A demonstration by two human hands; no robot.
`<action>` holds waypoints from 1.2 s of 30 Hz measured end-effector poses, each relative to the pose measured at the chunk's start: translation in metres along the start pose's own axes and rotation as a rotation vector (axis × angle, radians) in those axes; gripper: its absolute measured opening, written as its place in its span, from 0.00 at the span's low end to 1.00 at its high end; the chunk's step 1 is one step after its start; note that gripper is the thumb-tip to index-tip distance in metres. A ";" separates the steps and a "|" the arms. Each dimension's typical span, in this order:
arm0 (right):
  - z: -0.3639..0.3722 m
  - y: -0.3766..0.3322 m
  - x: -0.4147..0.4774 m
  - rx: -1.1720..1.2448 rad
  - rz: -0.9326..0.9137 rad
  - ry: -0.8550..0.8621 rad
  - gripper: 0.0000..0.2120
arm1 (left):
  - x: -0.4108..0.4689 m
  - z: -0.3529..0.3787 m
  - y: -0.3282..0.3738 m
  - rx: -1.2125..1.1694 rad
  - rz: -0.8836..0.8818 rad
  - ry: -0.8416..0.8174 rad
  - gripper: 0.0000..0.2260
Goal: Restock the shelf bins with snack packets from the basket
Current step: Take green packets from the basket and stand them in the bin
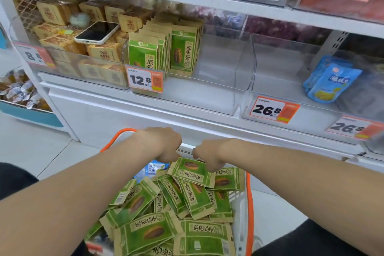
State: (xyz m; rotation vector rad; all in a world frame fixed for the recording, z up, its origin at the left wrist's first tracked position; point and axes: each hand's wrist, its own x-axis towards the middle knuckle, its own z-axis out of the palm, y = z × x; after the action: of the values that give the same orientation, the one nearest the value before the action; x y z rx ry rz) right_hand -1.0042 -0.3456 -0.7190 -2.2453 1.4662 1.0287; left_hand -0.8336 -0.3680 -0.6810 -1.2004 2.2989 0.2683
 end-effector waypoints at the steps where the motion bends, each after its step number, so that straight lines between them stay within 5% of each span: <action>1: 0.006 -0.002 0.002 0.011 -0.010 -0.008 0.25 | 0.003 0.002 0.000 0.008 0.009 -0.015 0.18; 7: 0.034 -0.015 0.021 0.006 -0.048 -0.157 0.29 | 0.021 0.009 0.000 0.021 0.049 -0.056 0.16; 18: 0.045 -0.039 0.040 0.077 -0.028 0.007 0.15 | 0.034 0.014 -0.003 -0.007 0.061 -0.061 0.15; 20: 0.049 -0.042 0.042 0.038 0.041 0.064 0.22 | 0.033 0.014 -0.003 -0.009 0.064 -0.059 0.14; 25: 0.057 -0.051 0.037 0.379 0.197 0.100 0.51 | 0.028 0.014 -0.006 -0.001 0.067 -0.066 0.13; 30: 0.032 -0.045 0.030 0.488 0.109 0.293 0.21 | 0.017 0.007 -0.011 0.004 0.040 -0.063 0.20; 33: 0.004 -0.035 0.017 0.518 0.084 0.499 0.23 | 0.012 0.004 -0.020 -0.063 0.039 -0.057 0.31; 36: -0.020 -0.024 0.005 0.541 0.069 0.674 0.25 | 0.008 -0.003 -0.028 -0.148 0.040 0.001 0.20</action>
State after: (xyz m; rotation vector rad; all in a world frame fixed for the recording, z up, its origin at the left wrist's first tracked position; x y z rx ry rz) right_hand -0.9742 -0.3495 -0.7116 -2.2060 1.7880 -0.1693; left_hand -0.8157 -0.3914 -0.6809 -1.2263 2.3403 0.4602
